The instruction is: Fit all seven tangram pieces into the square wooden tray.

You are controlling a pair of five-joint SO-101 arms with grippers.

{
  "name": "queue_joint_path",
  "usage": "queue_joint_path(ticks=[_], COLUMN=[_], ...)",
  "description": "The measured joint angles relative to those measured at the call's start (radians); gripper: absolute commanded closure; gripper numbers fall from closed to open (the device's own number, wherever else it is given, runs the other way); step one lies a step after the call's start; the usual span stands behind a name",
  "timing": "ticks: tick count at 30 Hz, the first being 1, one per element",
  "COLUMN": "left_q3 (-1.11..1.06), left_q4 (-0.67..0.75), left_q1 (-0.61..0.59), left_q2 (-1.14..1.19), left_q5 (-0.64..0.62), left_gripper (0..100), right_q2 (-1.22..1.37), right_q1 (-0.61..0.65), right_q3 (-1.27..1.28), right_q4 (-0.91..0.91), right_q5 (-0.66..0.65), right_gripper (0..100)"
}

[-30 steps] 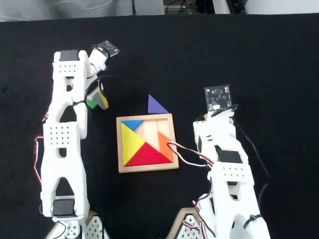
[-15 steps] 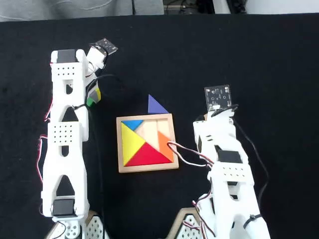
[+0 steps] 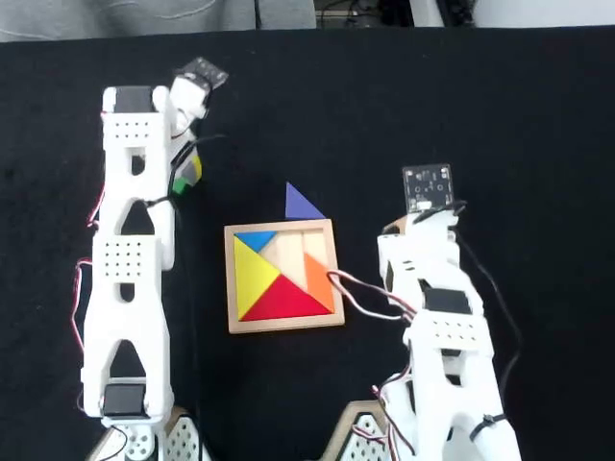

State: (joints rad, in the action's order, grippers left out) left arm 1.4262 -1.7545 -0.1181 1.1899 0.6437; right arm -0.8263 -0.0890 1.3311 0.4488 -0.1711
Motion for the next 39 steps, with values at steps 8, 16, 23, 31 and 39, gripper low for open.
queue_joint_path(ticks=[8,16,23,31,39], left_q3=[-0.503,-1.085,-1.608,-2.200,-2.470], left_q4=[0.000,0.075,0.313,0.674,0.870], left_q1=[0.100,0.147,0.279,0.311,0.345], left_q2=[-0.465,-1.082,-1.398,-1.743,-2.036], left_q5=[-0.078,-0.110,-0.216,-0.407,-0.456], left_gripper=[88,88,88,88,85], right_q2=[0.256,0.614,0.614,0.689,0.945], right_q1=[0.000,-0.066,-0.112,-0.051,-0.043], right_q3=[-0.244,-0.617,-0.672,-0.821,-1.062], right_q4=[0.169,0.434,0.522,0.669,0.750], right_q5=[-0.032,-0.078,-0.262,-0.459,-0.302], right_gripper=[87.8,87.7,87.7,71.2,80.7])
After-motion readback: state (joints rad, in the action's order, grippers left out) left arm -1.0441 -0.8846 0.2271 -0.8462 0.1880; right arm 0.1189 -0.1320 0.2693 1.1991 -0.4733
